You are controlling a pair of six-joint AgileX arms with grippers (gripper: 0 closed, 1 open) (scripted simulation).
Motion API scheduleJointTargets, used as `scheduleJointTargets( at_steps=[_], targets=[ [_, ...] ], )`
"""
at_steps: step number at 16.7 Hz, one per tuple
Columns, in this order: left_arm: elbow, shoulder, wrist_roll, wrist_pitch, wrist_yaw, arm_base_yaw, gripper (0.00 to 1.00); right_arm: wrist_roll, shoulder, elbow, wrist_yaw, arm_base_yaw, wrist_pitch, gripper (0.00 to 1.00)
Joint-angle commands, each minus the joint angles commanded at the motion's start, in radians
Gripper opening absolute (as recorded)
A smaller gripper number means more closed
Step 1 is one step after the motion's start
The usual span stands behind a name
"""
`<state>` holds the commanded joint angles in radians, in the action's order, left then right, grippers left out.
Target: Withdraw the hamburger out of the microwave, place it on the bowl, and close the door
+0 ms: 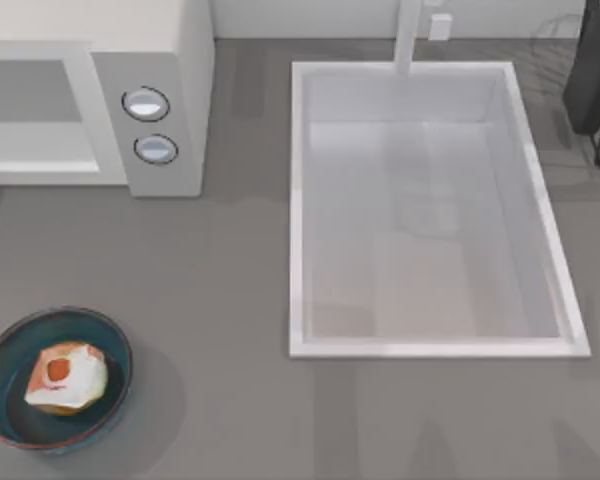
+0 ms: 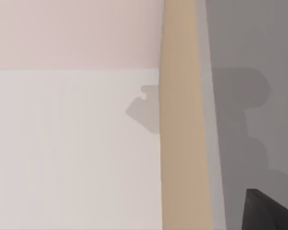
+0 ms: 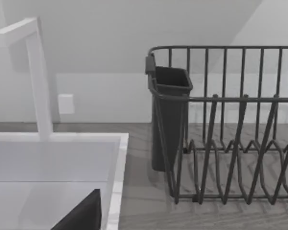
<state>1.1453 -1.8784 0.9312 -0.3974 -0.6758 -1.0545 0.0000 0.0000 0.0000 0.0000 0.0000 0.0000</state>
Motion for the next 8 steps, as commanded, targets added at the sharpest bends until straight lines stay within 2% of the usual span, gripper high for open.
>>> scheduleJointTargets(
  at_steps=[8],
  targets=[
    [-0.050, 0.038, -0.025, 0.033, 0.010, 0.027, 0.00, 0.000, 0.000, 0.000, 0.000, 0.000, 0.000, 1.00]
  ],
)
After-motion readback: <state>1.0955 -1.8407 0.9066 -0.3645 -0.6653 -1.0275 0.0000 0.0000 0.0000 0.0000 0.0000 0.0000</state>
